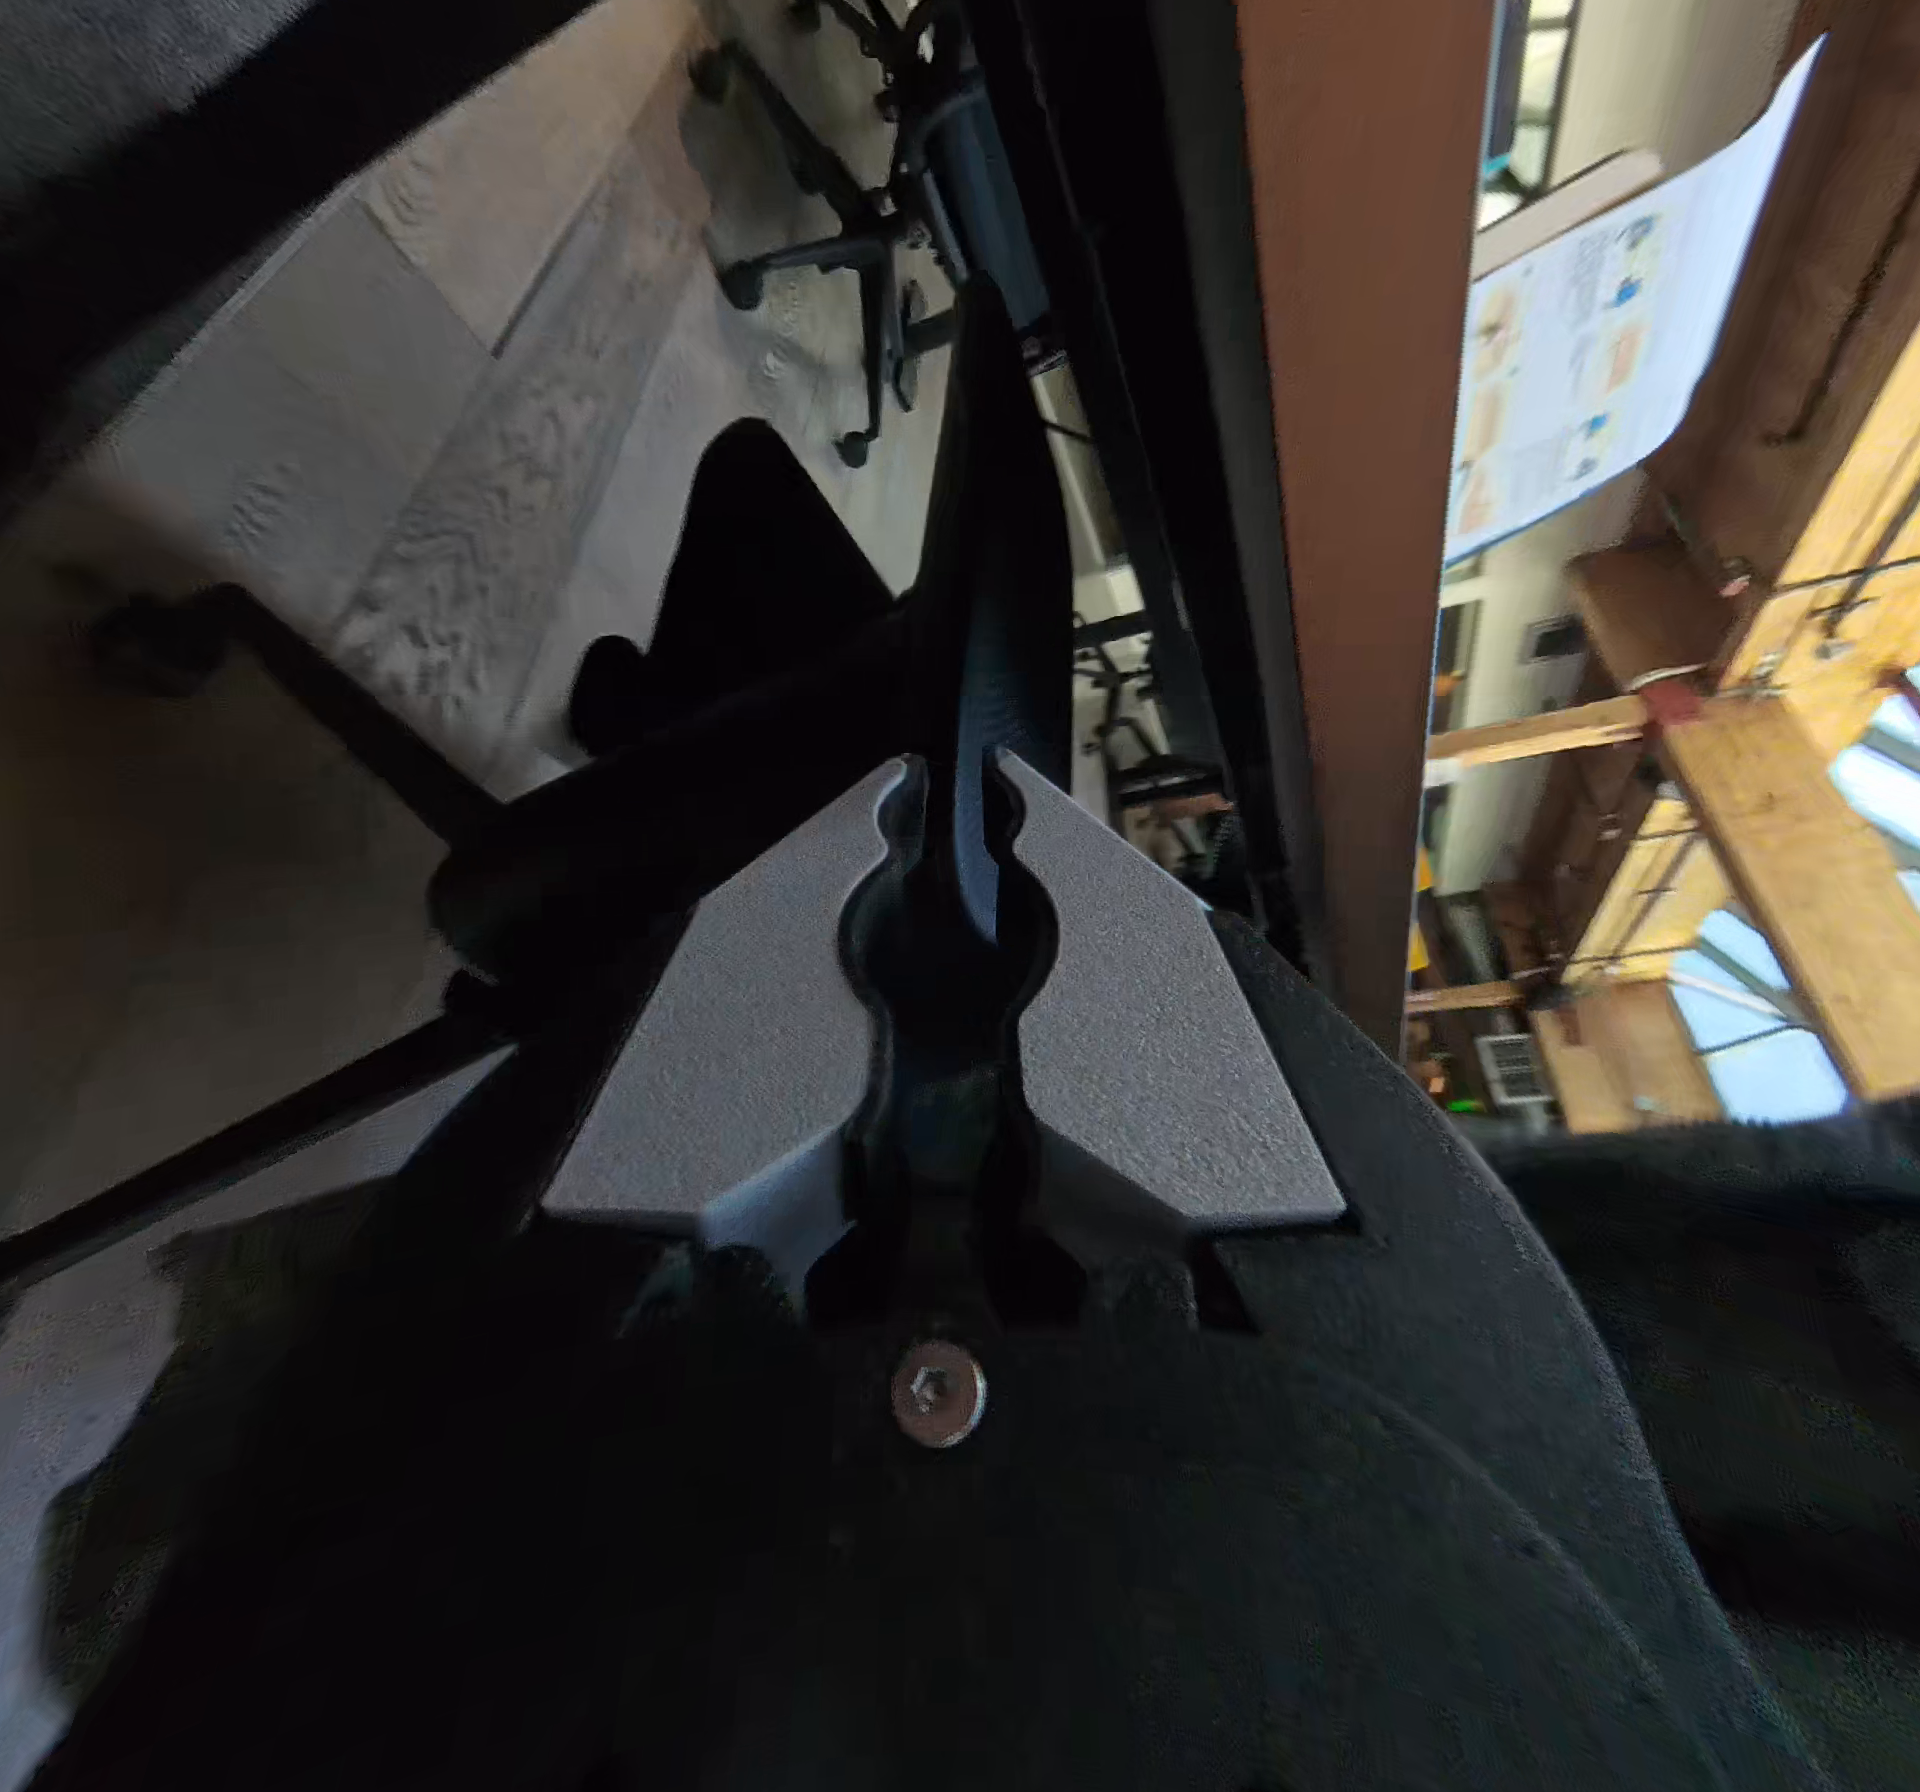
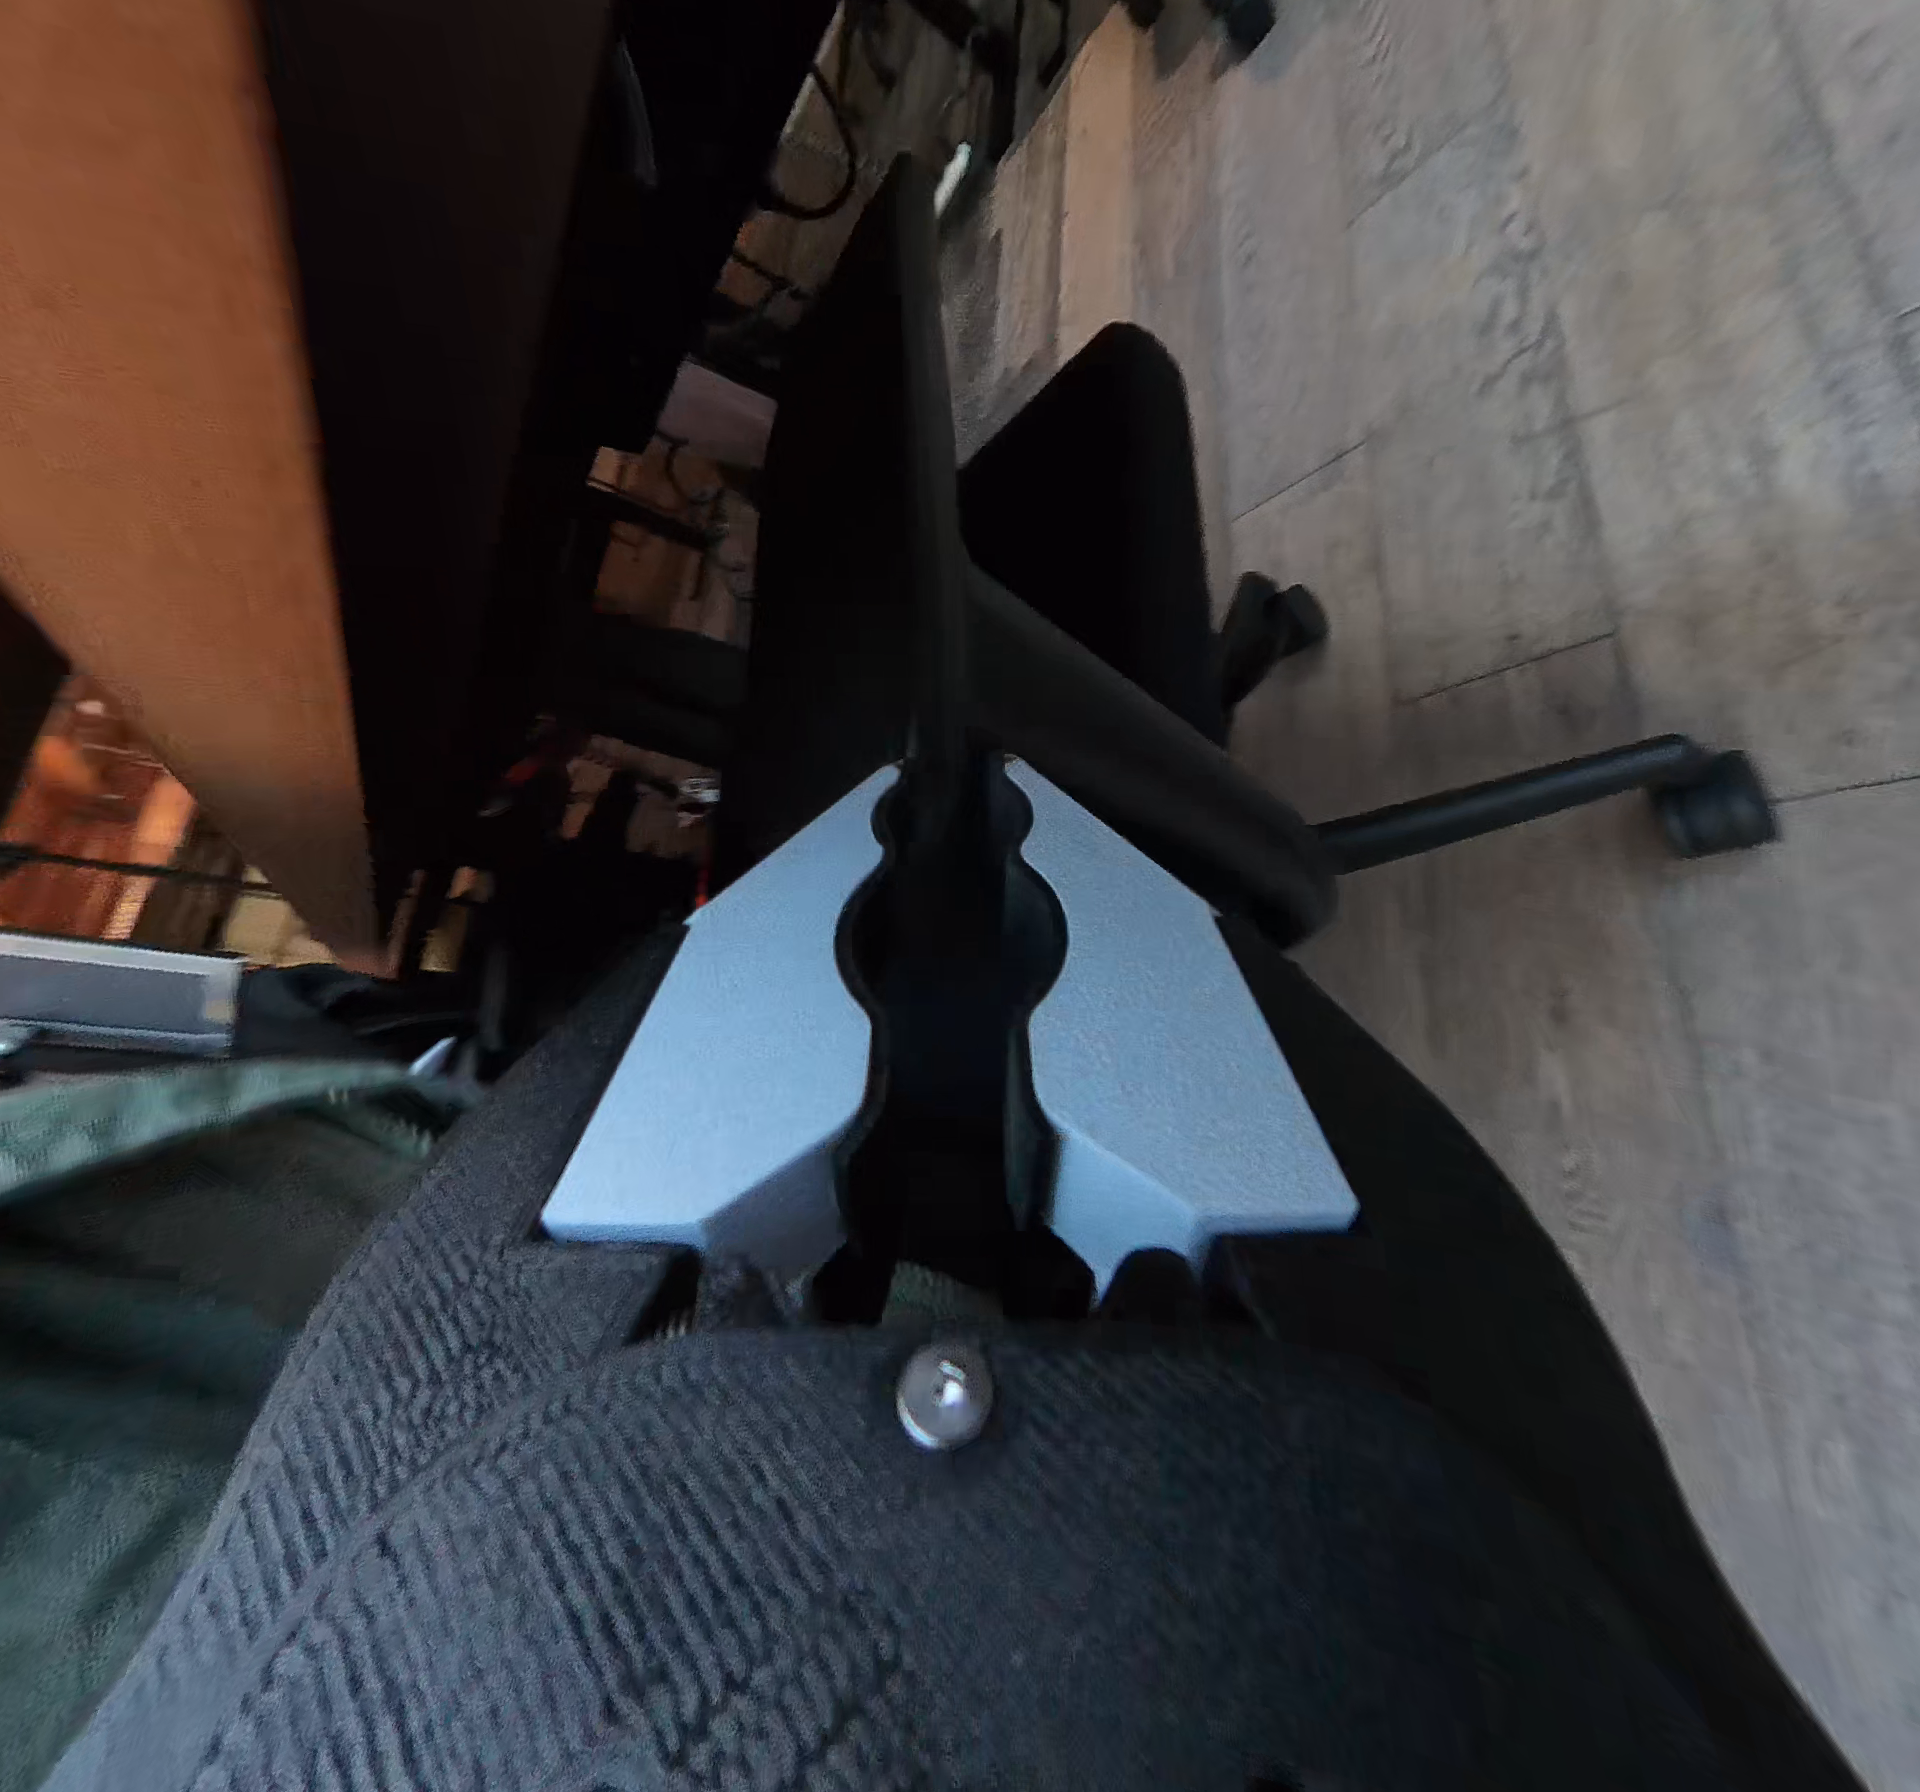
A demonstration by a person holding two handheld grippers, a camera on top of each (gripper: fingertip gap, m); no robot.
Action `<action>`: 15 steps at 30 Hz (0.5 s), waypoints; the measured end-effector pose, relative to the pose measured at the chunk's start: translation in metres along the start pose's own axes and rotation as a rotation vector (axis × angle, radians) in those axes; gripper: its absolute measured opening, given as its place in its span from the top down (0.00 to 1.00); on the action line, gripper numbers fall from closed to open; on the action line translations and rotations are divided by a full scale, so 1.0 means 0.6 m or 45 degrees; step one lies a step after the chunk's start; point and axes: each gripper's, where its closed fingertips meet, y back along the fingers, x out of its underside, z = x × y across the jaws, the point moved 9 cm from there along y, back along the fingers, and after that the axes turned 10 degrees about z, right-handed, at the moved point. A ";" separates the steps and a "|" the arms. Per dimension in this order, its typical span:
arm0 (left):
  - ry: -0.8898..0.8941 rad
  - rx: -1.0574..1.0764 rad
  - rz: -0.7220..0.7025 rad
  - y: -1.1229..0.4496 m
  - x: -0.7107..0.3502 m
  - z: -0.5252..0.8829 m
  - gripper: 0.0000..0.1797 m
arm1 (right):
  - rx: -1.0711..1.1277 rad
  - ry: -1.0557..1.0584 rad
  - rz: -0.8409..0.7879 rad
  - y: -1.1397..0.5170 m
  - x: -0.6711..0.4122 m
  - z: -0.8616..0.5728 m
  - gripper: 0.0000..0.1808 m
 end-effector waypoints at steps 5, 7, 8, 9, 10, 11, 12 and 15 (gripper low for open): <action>-0.069 -0.102 0.070 0.092 0.100 -0.007 0.98 | 0.324 0.075 -0.063 0.078 0.069 -0.004 0.98; -0.032 -0.095 0.077 0.130 0.165 -0.010 1.00 | 0.460 0.053 -0.102 0.116 0.123 -0.002 0.98; -0.023 -0.115 0.068 0.154 0.202 -0.010 1.00 | 0.541 0.052 -0.102 0.135 0.156 0.001 1.00; -0.019 -0.163 0.061 0.178 0.241 -0.009 1.00 | 0.628 0.052 -0.092 0.151 0.191 0.003 1.00; -0.018 -0.227 0.052 0.204 0.282 -0.008 1.00 | 0.704 0.071 -0.065 0.166 0.228 0.009 1.00; -0.014 -0.289 0.037 0.231 0.323 -0.008 1.00 | 0.775 0.104 -0.018 0.177 0.266 0.016 1.00; -0.003 -0.348 0.017 0.259 0.365 -0.009 1.00 | 0.837 0.134 0.045 0.185 0.304 0.022 1.00; 0.017 -0.507 -0.053 0.347 0.473 -0.020 1.00 | 0.904 0.327 0.307 0.193 0.406 0.054 1.00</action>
